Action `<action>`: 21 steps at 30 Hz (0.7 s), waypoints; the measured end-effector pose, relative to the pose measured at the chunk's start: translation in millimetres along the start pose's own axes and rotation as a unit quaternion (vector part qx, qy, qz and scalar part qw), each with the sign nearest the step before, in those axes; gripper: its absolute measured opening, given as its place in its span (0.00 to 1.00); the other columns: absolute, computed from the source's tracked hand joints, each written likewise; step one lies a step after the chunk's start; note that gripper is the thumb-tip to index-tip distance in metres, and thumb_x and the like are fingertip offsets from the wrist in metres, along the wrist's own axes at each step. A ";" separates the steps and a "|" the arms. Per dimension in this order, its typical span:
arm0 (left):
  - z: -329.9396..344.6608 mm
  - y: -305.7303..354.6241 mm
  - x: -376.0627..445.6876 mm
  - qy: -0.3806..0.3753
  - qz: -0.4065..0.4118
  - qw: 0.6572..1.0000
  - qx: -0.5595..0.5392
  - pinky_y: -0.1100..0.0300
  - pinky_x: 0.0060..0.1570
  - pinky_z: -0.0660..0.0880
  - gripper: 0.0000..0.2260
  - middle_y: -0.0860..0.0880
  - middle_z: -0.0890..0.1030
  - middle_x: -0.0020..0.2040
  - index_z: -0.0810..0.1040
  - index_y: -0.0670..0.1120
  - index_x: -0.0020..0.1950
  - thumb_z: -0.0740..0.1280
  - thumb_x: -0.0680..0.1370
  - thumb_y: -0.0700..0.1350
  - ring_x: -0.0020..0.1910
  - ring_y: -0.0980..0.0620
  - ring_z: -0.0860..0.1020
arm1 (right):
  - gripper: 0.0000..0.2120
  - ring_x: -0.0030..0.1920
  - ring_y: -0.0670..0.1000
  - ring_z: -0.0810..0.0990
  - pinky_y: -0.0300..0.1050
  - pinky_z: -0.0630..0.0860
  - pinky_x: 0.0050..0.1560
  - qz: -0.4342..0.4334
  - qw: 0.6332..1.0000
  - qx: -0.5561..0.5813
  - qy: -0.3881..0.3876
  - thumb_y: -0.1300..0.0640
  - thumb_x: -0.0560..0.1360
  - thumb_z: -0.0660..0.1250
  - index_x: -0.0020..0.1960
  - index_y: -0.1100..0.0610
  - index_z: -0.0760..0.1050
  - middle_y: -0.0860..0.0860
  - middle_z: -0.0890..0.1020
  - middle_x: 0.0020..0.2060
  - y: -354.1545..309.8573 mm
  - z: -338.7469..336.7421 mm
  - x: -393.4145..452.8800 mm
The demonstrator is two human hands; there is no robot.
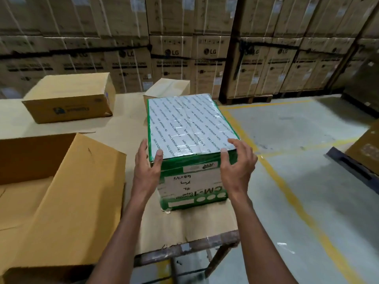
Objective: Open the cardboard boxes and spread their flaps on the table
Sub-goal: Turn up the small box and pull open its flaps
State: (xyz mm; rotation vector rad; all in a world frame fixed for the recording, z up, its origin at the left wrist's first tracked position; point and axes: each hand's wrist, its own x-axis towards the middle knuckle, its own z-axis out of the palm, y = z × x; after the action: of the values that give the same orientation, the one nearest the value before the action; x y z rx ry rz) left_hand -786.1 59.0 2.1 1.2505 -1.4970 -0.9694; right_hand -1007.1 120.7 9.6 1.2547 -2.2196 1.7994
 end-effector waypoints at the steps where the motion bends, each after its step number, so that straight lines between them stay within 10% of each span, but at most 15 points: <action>1: 3.0 -2.4 5.4 -0.007 -0.012 1.000 0.007 0.42 0.67 0.73 0.35 0.54 0.65 0.79 0.56 0.63 0.80 0.60 0.76 0.72 0.74 0.52 0.69 | 0.16 0.63 0.52 0.69 0.49 0.66 0.60 0.016 1.000 -0.012 0.007 0.54 0.76 0.70 0.63 0.46 0.77 0.45 0.76 0.63 3.5 1.7 12.5; 7: 20.6 4.7 9.6 0.064 -0.081 0.994 -0.037 0.64 0.43 0.78 0.25 0.57 0.78 0.65 0.65 0.58 0.78 0.63 0.82 0.60 0.58 0.58 0.80 | 0.25 0.65 0.54 0.74 0.51 0.74 0.59 0.185 0.965 0.052 -0.180 0.46 0.78 0.68 0.72 0.49 0.69 0.50 0.73 0.70 31.9 4.3 86.8; 10: 23.8 4.1 16.9 0.080 -0.132 0.985 -0.071 0.55 0.48 0.80 0.18 0.56 0.84 0.58 0.75 0.59 0.70 0.64 0.81 0.61 0.56 0.53 0.83 | 0.19 0.50 0.49 0.83 0.43 0.76 0.41 0.241 0.913 0.128 -0.304 0.48 0.79 0.68 0.67 0.54 0.74 0.51 0.83 0.59 40.2 1.9 115.0; 14: 26.8 11.7 18.0 0.060 -0.184 0.978 -0.083 0.54 0.45 0.80 0.25 0.55 0.85 0.57 0.75 0.59 0.68 0.64 0.76 0.70 0.52 0.52 0.85 | 0.37 0.53 0.51 0.83 0.47 0.78 0.42 0.247 0.878 0.101 -0.397 0.34 0.74 0.69 0.75 0.53 0.66 0.50 0.81 0.62 48.6 2.1 138.6; 21: 34.5 22.9 7.0 0.030 -0.130 0.987 -0.089 0.66 0.36 0.79 0.19 0.54 0.86 0.56 0.75 0.58 0.70 0.67 0.79 0.57 0.51 0.53 0.85 | 0.18 0.41 0.45 0.87 0.37 0.77 0.33 0.205 0.851 0.140 -0.464 0.43 0.77 0.70 0.63 0.49 0.77 0.45 0.87 0.46 48.5 -5.4 144.0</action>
State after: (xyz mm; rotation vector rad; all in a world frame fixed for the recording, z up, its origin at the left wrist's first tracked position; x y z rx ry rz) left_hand -825.6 56.3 16.1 1.3517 -1.1917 -1.1978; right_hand -1135.2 45.2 40.9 2.2351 -2.9425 1.9502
